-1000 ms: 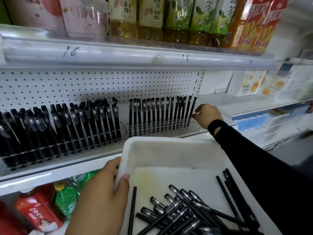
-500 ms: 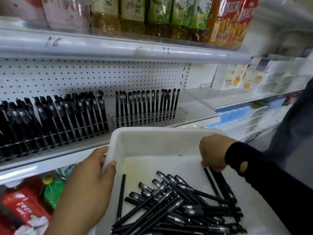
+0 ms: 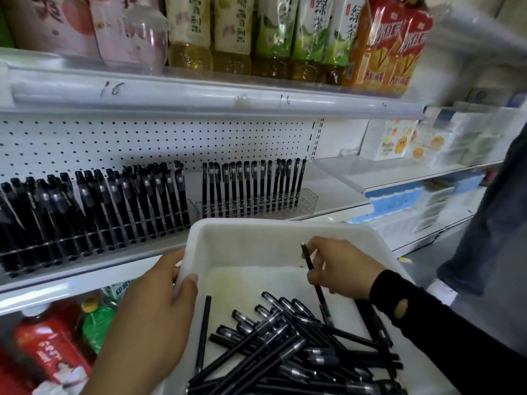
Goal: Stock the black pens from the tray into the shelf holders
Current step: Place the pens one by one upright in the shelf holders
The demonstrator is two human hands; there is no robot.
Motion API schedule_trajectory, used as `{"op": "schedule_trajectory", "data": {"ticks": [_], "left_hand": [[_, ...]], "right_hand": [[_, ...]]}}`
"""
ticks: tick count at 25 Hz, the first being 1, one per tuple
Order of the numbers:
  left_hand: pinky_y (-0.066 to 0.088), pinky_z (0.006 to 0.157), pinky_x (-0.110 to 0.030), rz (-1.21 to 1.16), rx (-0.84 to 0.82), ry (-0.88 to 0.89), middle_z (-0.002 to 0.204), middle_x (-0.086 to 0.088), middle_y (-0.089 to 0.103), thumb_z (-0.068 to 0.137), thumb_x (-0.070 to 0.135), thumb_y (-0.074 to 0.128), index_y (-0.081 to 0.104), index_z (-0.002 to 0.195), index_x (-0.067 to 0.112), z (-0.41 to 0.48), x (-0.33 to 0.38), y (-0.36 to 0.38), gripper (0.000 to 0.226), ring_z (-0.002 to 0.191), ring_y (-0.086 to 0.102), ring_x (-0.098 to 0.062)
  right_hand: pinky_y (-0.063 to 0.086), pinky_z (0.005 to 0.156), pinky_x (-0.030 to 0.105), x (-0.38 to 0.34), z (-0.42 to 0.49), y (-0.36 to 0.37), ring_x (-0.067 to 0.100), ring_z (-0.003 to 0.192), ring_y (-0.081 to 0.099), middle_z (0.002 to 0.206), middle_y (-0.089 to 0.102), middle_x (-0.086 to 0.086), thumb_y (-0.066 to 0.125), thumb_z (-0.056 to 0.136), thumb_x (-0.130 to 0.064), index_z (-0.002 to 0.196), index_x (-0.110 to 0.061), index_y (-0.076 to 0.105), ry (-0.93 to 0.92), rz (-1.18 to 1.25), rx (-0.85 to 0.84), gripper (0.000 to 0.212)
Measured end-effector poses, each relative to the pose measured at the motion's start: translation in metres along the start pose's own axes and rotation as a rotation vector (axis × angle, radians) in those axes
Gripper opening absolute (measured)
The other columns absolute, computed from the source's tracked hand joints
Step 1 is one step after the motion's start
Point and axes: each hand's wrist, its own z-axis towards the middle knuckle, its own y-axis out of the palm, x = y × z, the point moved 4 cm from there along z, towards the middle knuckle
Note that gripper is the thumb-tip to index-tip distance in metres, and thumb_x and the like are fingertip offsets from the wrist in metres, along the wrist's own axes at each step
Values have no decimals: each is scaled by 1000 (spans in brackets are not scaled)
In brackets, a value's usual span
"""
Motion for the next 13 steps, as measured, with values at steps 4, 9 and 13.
{"op": "schedule_trajectory", "data": {"ticks": [4,9,13], "left_hand": [[49,71,-33,8,0,8,93,26,61,98,32,50,51,129,43,0,0,0,32,84,63,-5],[44,66,-29,-14,10,-2,91,19,64,99,30,51,53,126,42,4,-1,2,30,82,61,-3],[43,63,-25,-33,5,-7,89,19,65,98,28,51,54,126,42,4,-2,2,32,81,62,-1]], "right_hand": [[52,53,24,-4,-3,-22,16,57,64,64,66,1,71,89,-9,81,-9,67,-68,610,171,8],[48,67,23,7,4,-4,12,79,65,90,78,7,71,86,-6,85,-13,64,12,737,-76,10],[46,75,18,7,7,15,-5,82,66,85,78,-11,75,85,-20,107,-24,76,-45,233,-280,22]]}}
